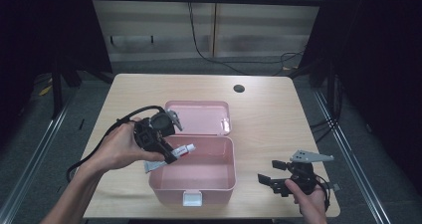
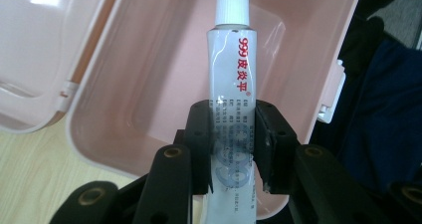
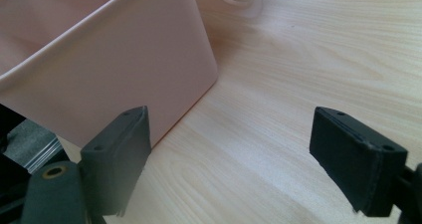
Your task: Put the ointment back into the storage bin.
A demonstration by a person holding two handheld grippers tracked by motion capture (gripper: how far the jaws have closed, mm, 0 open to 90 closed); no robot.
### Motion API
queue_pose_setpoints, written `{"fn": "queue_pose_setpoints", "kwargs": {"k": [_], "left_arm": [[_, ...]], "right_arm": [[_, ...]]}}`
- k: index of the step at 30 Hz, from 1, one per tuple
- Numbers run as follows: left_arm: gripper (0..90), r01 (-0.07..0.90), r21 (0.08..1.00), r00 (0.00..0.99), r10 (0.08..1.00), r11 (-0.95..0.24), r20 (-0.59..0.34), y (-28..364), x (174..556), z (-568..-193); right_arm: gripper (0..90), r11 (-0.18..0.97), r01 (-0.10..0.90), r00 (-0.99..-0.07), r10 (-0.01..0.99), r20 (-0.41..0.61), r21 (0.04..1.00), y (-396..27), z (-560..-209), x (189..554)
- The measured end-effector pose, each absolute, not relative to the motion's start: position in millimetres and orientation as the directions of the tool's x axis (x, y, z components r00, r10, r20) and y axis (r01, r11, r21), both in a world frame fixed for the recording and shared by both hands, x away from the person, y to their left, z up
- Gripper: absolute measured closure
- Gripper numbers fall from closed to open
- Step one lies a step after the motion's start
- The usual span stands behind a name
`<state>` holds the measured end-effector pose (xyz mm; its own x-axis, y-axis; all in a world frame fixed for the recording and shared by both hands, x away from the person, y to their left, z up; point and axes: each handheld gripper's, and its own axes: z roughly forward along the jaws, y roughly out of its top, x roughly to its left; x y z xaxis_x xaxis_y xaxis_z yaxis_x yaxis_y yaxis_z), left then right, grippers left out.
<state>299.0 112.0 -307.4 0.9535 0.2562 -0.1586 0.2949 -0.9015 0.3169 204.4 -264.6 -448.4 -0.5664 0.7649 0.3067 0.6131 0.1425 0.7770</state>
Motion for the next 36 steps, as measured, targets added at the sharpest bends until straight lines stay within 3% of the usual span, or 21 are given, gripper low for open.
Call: {"fn": "queue_pose_setpoints", "kwargs": {"k": [20, 36], "left_arm": [[70.7, 0.232, 0.278, 0.968, 0.193, -0.932, -0.159, 72.3, 295.2, -324.2], [70.7, 0.215, 0.243, 0.962, 0.163, -0.946, -0.218, 56.1, 295.4, -355.7]], "right_arm": [[16.1, 0.143, 0.617, -0.567, 0.762, 0.311, 0.774, -264.2, -448.3, 204.0], [16.1, 0.144, 0.616, -0.568, 0.762, 0.311, 0.774, -263.9, -448.0, 203.5]]}}
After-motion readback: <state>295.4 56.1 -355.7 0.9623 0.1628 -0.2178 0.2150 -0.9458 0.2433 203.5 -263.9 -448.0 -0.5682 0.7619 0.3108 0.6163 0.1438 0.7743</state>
